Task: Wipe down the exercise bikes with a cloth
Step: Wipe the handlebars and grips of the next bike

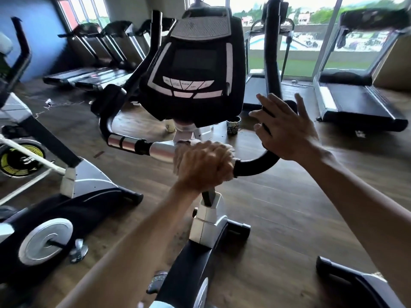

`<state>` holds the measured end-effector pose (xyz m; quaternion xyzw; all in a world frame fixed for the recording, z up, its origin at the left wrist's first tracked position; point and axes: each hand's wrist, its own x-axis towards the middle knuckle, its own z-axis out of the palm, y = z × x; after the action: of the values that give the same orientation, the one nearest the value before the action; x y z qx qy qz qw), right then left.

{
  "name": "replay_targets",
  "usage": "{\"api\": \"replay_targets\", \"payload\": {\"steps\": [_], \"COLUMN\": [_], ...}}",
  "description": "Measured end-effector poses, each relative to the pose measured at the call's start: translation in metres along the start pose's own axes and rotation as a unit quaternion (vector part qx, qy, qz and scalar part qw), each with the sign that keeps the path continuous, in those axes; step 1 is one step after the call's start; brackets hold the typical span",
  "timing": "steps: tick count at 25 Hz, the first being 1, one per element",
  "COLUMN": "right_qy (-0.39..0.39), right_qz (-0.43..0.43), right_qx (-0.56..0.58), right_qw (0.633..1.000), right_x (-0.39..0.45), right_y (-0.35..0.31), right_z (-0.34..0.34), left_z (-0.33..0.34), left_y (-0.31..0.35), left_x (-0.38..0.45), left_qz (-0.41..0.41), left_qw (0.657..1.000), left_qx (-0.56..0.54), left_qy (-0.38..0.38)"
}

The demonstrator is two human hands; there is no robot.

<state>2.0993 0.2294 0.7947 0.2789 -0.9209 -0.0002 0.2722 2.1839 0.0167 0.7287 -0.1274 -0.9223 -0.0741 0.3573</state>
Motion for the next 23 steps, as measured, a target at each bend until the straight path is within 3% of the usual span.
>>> {"api": "replay_targets", "payload": {"steps": [3, 5, 8, 10, 14, 18, 19, 23], "right_qy": [0.001, 0.013, 0.037, 0.033, 0.017, -0.033, -0.043, -0.099], "right_qz": [0.016, 0.026, -0.001, -0.041, -0.056, -0.035, -0.034, -0.025], "right_qx": [-0.004, -0.007, -0.007, 0.045, 0.068, 0.056, 0.05, 0.038], "right_qw": [1.0, 1.0, 0.999, 0.998, 0.996, 0.997, 0.997, 0.994], "right_x": [0.0, -0.006, -0.031, -0.054, -0.077, -0.066, -0.066, -0.058], "right_y": [-0.004, -0.012, -0.036, -0.06, -0.093, -0.096, -0.095, -0.1], "right_z": [0.001, 0.001, 0.003, 0.01, 0.027, 0.024, 0.023, 0.012], "left_z": [0.009, 0.016, 0.005, -0.004, 0.004, -0.018, -0.018, -0.002], "left_y": [0.023, 0.03, -0.019, -0.039, -0.008, -0.044, -0.049, -0.035], "left_x": [-0.007, -0.011, -0.006, -0.005, -0.011, 0.013, 0.012, -0.017], "left_qz": [-0.095, -0.028, 0.052, 0.006, -0.119, -0.087, -0.087, -0.102], "left_qw": [0.994, 0.997, 0.998, 0.998, 0.99, 0.989, 0.989, 0.992], "left_qx": [-0.01, -0.019, 0.025, 0.041, 0.01, 0.093, 0.09, 0.011], "left_qy": [0.054, 0.071, 0.037, 0.048, 0.073, -0.081, -0.081, 0.073]}}
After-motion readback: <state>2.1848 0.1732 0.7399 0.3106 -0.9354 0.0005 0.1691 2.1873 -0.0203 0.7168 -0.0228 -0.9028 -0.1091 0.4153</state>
